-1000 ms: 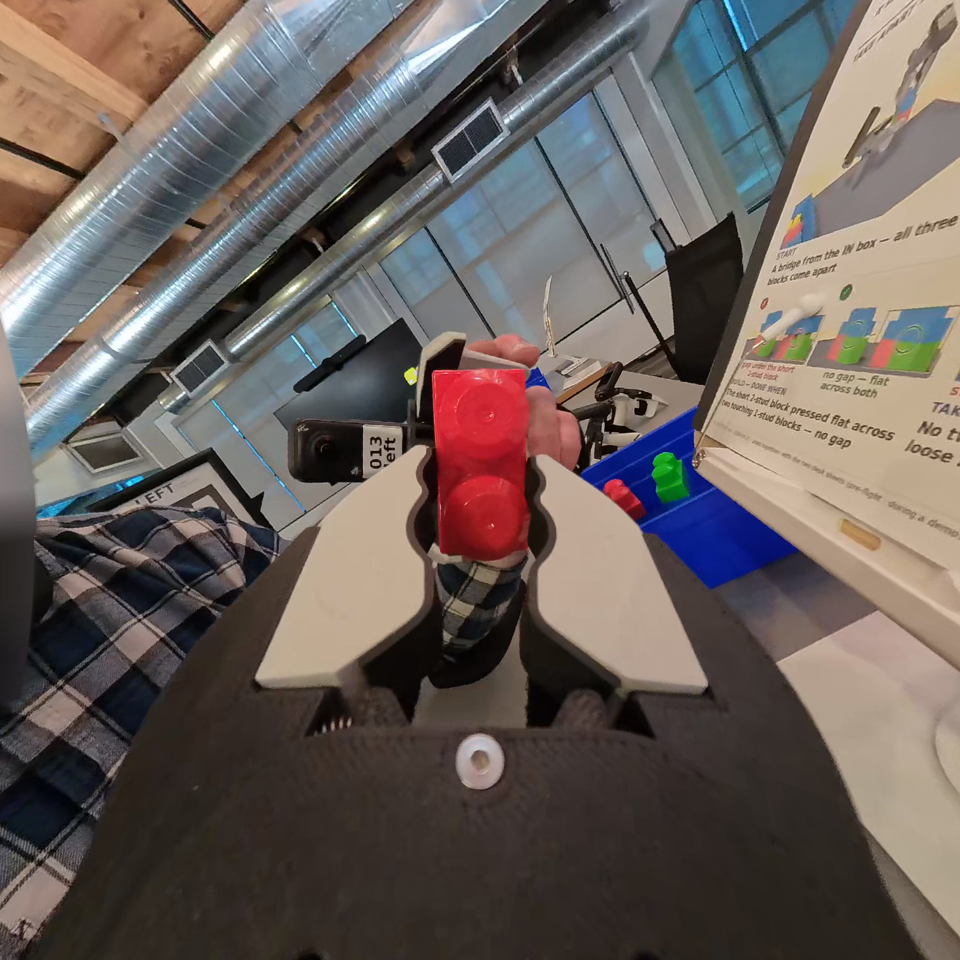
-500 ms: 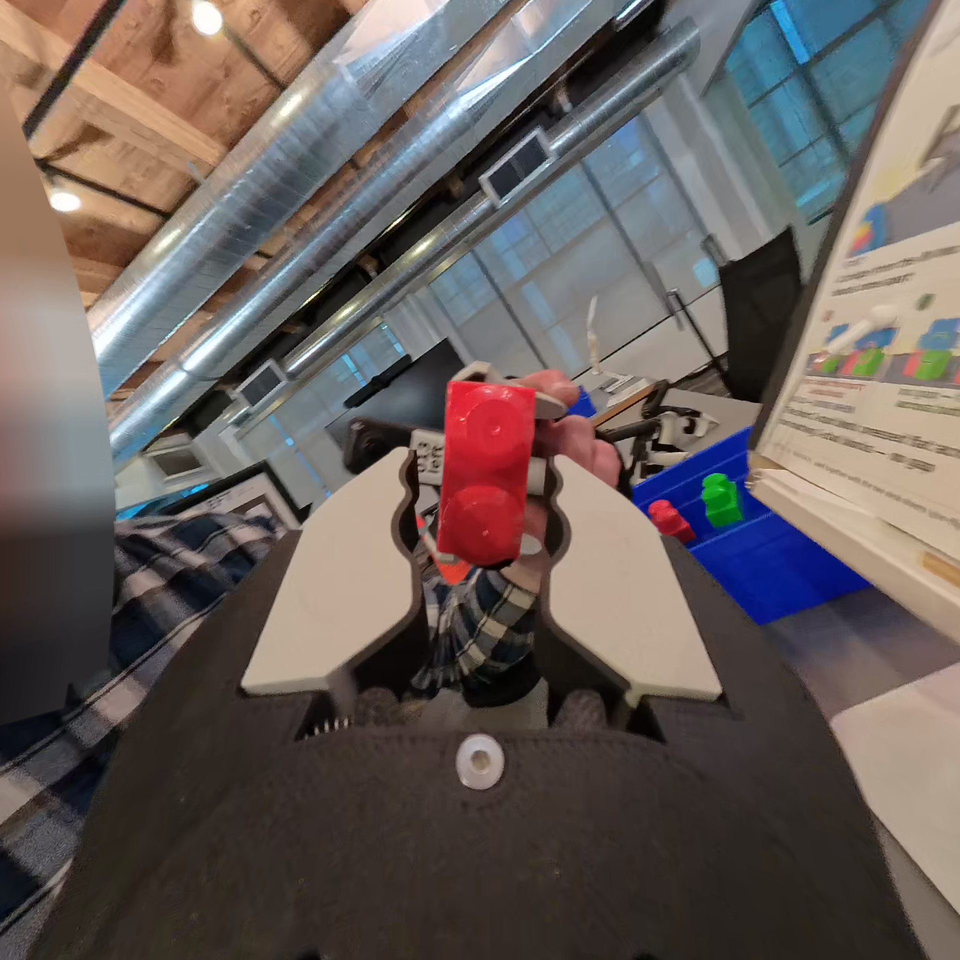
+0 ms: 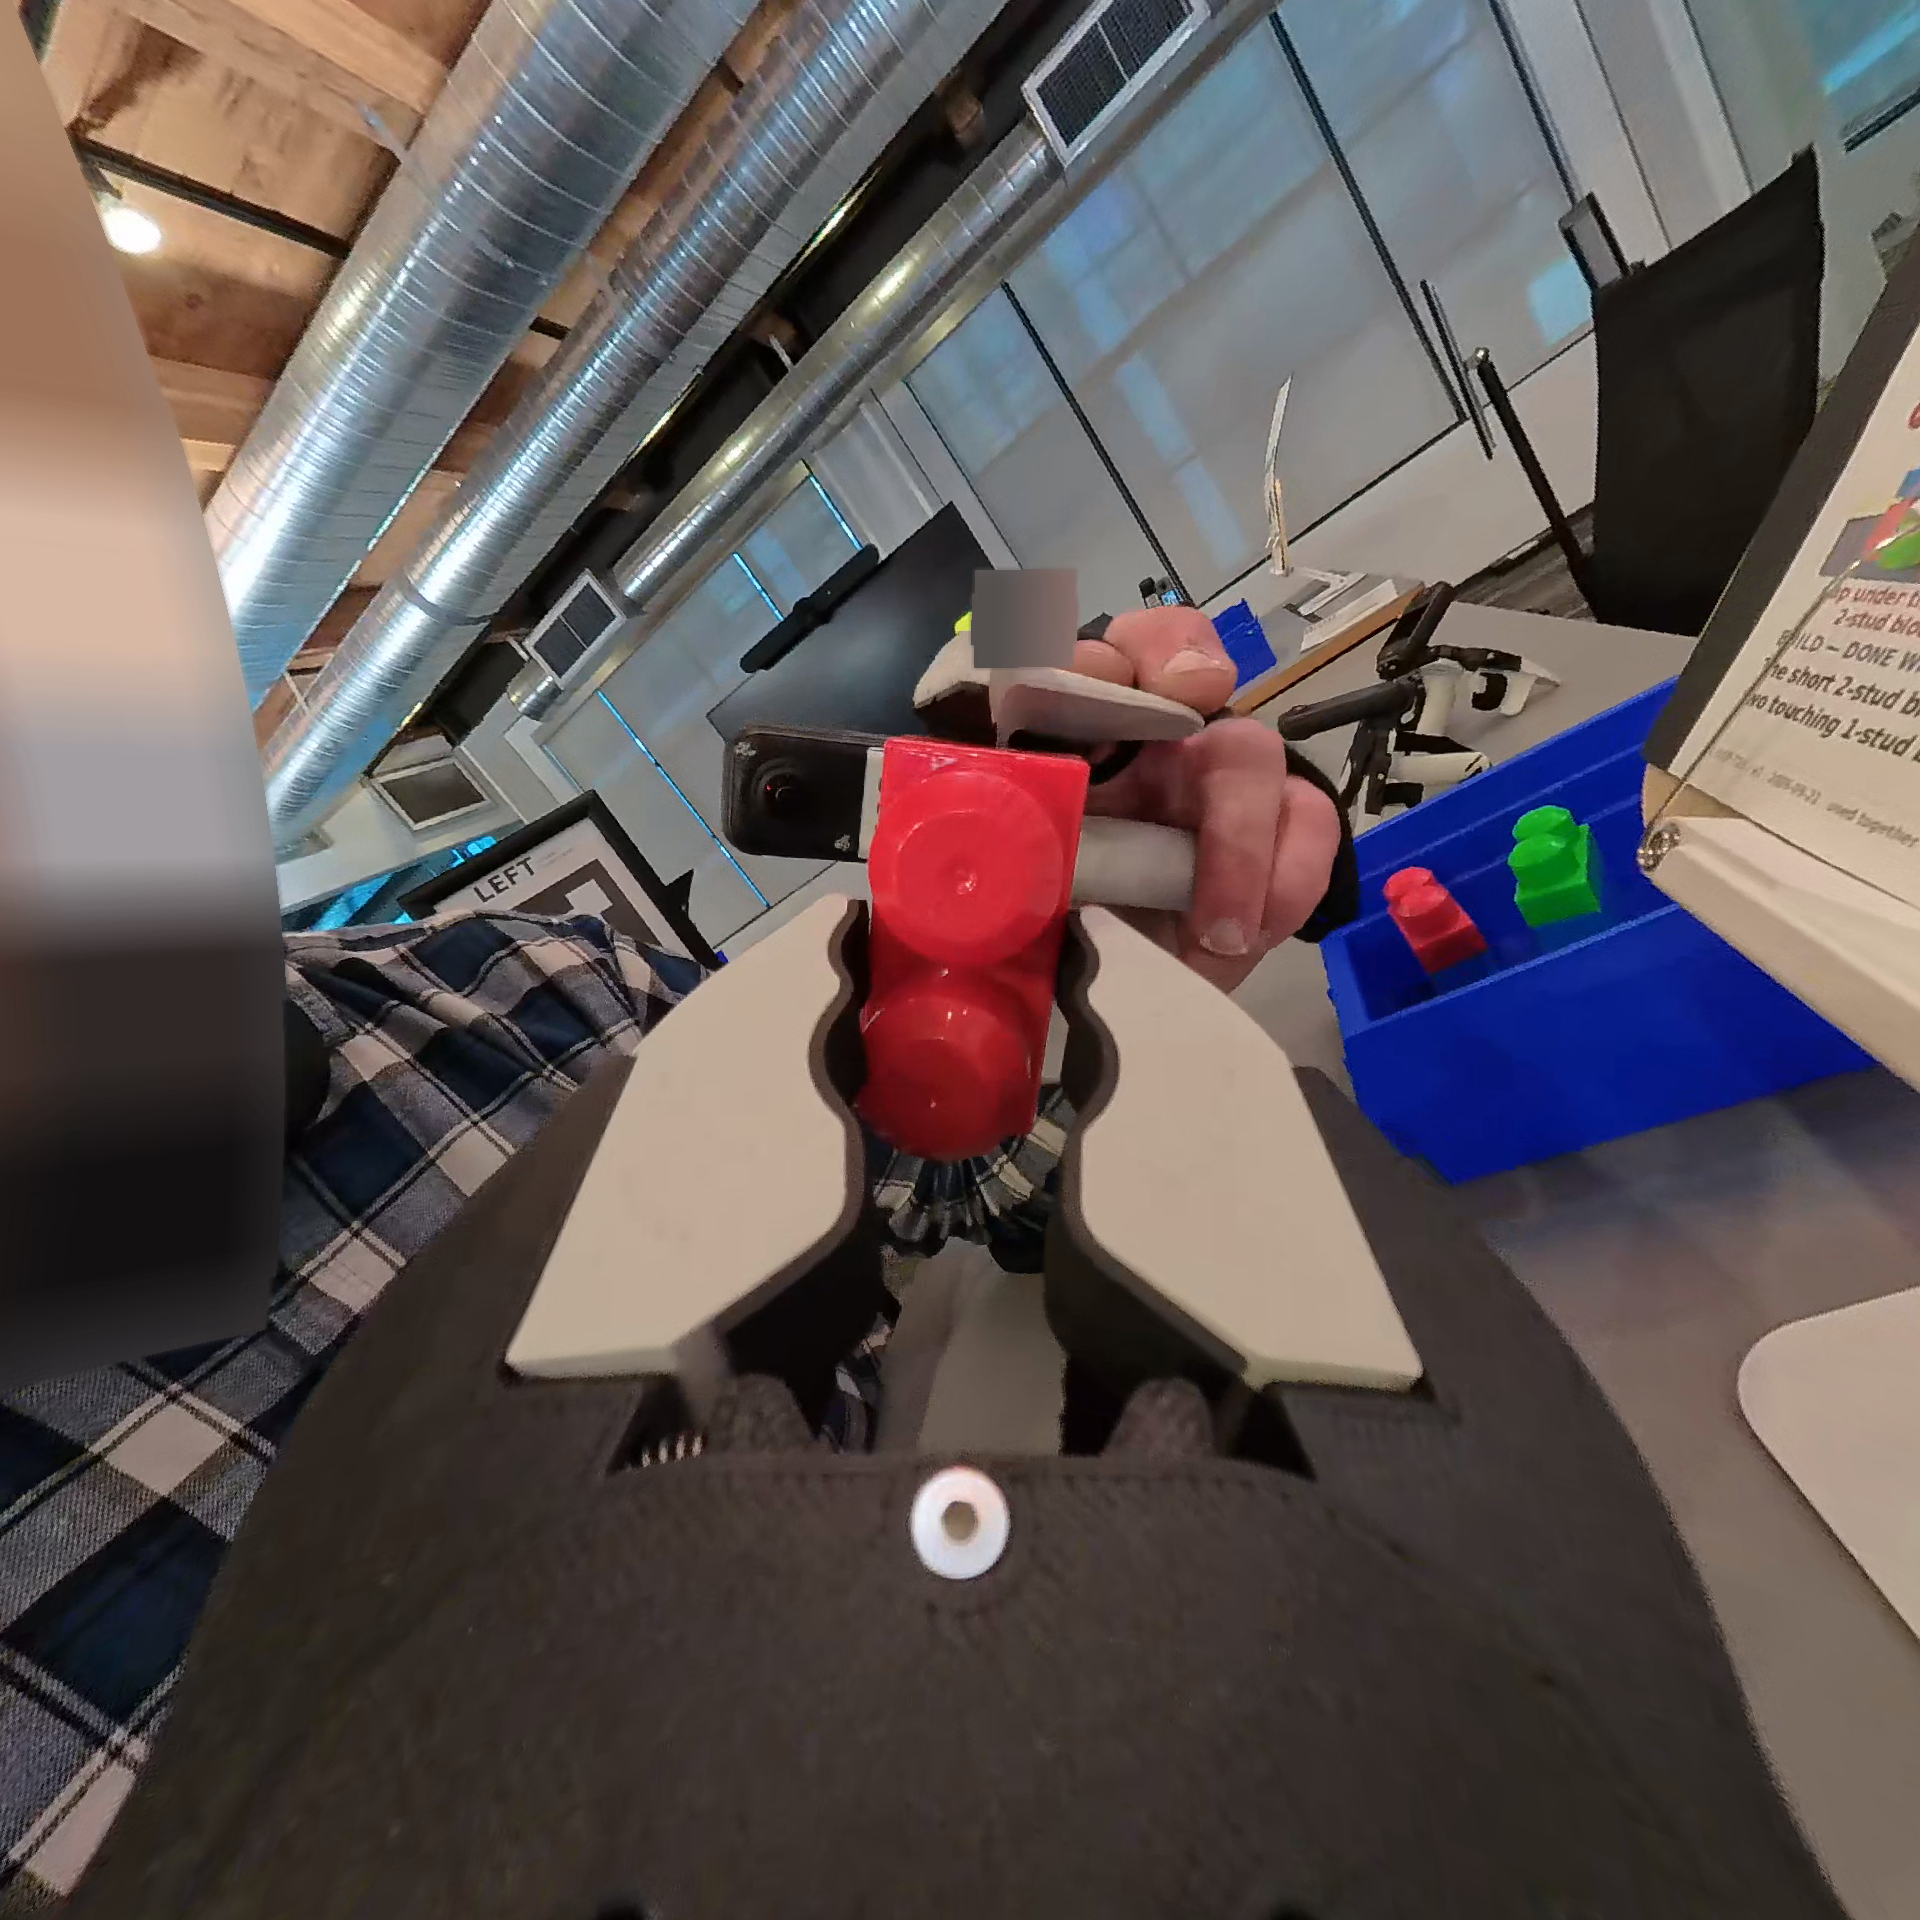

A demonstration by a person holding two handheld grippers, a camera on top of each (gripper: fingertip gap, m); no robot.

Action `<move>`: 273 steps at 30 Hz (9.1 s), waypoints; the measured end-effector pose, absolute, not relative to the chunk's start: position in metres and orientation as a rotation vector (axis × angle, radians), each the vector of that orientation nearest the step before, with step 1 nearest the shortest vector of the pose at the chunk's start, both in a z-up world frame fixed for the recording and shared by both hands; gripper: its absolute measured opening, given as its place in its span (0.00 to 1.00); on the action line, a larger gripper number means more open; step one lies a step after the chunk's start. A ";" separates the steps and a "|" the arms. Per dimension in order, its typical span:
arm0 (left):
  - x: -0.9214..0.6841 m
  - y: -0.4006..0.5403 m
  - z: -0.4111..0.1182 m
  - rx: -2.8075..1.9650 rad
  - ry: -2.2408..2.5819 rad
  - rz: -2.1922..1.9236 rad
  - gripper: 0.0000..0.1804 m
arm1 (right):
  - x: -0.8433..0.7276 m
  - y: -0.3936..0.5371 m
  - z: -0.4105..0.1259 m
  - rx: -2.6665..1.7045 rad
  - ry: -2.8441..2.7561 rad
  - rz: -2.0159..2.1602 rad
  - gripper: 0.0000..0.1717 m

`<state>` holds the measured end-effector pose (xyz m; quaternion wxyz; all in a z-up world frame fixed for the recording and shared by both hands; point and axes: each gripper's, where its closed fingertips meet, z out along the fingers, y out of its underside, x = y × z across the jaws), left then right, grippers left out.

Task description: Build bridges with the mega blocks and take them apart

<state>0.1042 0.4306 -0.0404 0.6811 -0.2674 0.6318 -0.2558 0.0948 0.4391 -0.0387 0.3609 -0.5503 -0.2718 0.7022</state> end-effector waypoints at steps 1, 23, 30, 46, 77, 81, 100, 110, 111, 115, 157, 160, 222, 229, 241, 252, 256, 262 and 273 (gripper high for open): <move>0.104 0.431 -0.042 -0.600 1.432 -0.554 0.45 | 0.095 0.439 -0.039 -1.425 -0.704 1.806 0.21; 0.054 0.429 0.011 -0.641 1.343 -0.448 0.41 | 0.233 0.453 0.002 -1.442 -0.573 1.381 0.20; 0.059 0.434 0.002 -0.666 1.366 -0.465 0.41 | 0.387 0.500 -0.076 -1.862 -0.194 0.682 0.20; 0.078 0.434 -0.013 -0.660 1.375 -0.482 0.41 | 0.344 0.501 -0.055 -1.767 -0.294 0.811 0.41; 0.110 0.409 -0.039 -0.574 1.476 -0.467 0.42 | 0.070 0.410 -0.034 -1.411 -0.838 1.878 0.22; 0.110 0.400 -0.047 -0.572 1.550 -0.536 0.41 | 0.068 0.400 -0.042 -1.452 -0.962 1.822 0.27; 0.093 0.386 -0.074 -0.614 1.817 -0.693 0.42 | 0.057 0.391 -0.071 -1.534 -1.103 1.855 0.22; 0.090 0.409 -0.058 -0.662 1.683 -0.665 0.42 | 0.070 0.411 -0.058 -1.481 -0.958 1.820 0.22; 0.089 0.414 -0.056 -0.674 1.665 -0.659 0.43 | 0.074 0.414 -0.056 -1.469 -0.938 1.818 0.22; 0.080 0.431 -0.047 -0.720 1.599 -0.637 0.46 | 0.102 0.430 -0.047 -1.479 -0.873 1.689 0.22; -0.165 0.626 -0.207 -2.003 1.517 0.065 0.32 | 0.354 0.518 -0.082 -1.899 -0.260 0.615 0.31; -0.189 0.621 -0.211 -2.076 1.493 0.065 0.33 | 0.345 0.519 -0.085 -1.905 -0.282 0.636 0.31; 0.064 0.470 -0.071 -1.259 1.280 -1.247 0.32 | 0.081 0.464 -0.066 -1.364 -0.771 1.193 0.21; 0.078 0.459 -0.075 -1.228 1.185 -1.548 0.20 | 0.076 0.461 -0.070 -1.278 -0.728 1.265 0.21; 0.078 0.438 -0.131 -1.427 1.695 -1.082 0.20 | 0.072 0.442 -0.110 -1.626 -1.178 1.027 0.21; 0.087 0.463 -0.072 -1.204 1.101 -1.469 0.35 | 0.083 0.461 -0.059 -1.236 -0.642 1.396 0.21; 0.088 0.455 -0.067 -1.126 1.073 -1.533 0.22 | 0.083 0.460 -0.059 -1.190 -0.589 1.431 0.21; 0.087 0.469 -0.066 -1.148 1.049 -1.274 0.34 | 0.094 0.469 -0.055 -1.254 -0.541 1.338 0.21; 0.097 0.503 -0.094 -1.091 1.208 -0.008 0.53 | 0.089 0.486 -0.078 -1.422 -0.264 1.368 0.21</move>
